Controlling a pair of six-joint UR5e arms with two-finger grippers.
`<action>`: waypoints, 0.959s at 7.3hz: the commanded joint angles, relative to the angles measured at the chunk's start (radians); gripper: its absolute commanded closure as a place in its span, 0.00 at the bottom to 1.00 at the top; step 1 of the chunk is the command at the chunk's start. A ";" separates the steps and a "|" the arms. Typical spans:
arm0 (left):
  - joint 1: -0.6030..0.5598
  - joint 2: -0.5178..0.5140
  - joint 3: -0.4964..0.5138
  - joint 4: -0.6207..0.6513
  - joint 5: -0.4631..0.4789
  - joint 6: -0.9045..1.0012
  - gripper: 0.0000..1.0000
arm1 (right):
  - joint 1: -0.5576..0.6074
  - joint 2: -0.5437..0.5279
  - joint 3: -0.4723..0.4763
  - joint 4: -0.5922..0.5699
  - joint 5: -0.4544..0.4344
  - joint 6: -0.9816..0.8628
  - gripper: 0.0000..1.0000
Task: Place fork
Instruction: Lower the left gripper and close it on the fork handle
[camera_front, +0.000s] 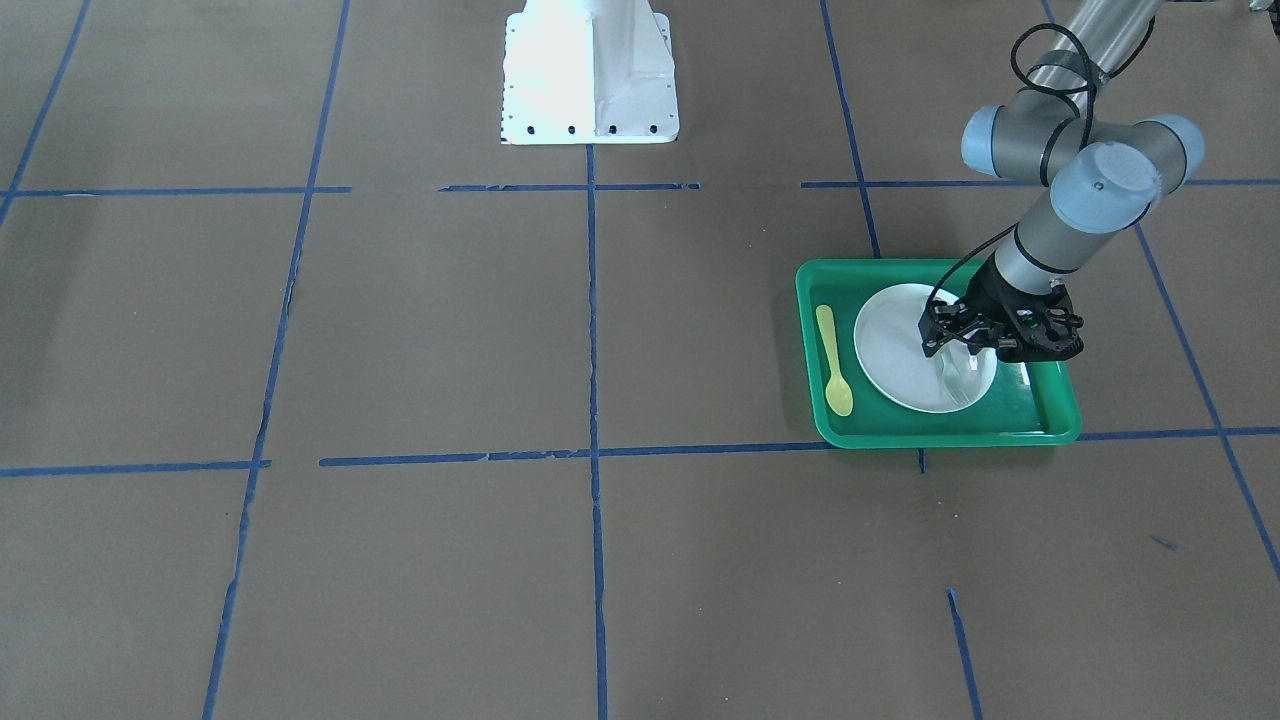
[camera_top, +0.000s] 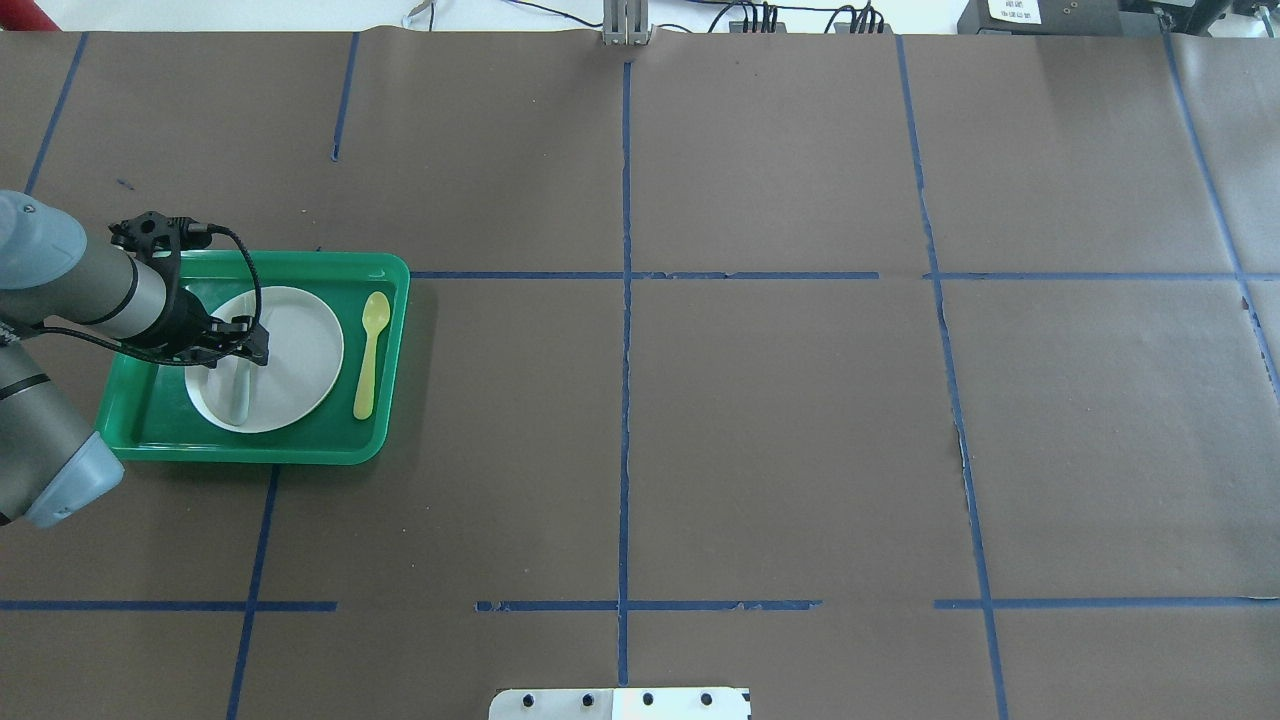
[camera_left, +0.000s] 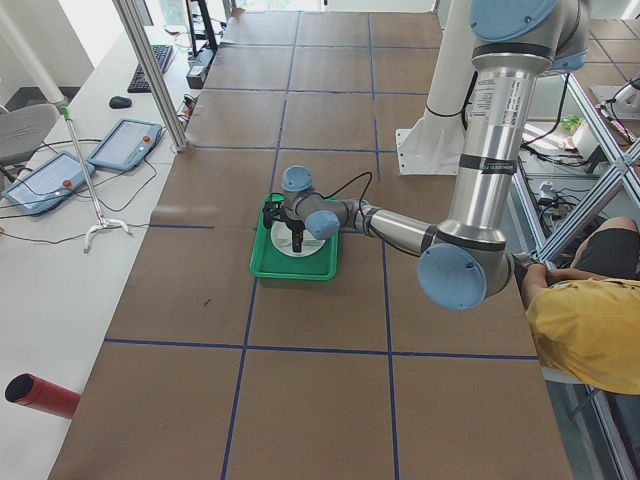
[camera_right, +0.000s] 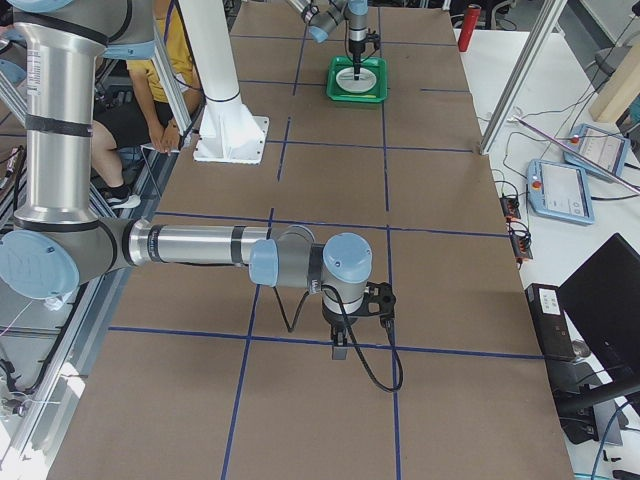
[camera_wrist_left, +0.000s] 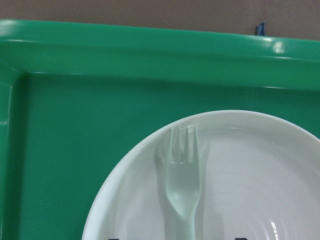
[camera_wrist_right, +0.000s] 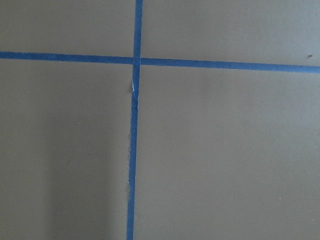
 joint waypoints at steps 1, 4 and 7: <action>0.001 0.000 0.001 0.000 -0.001 0.001 0.77 | 0.000 0.000 0.000 0.000 0.000 0.000 0.00; 0.001 0.000 -0.013 0.002 -0.002 0.001 1.00 | 0.000 0.000 0.000 0.000 0.000 0.000 0.00; -0.019 0.064 -0.110 -0.001 -0.010 0.025 1.00 | 0.000 0.000 0.000 0.000 0.000 0.000 0.00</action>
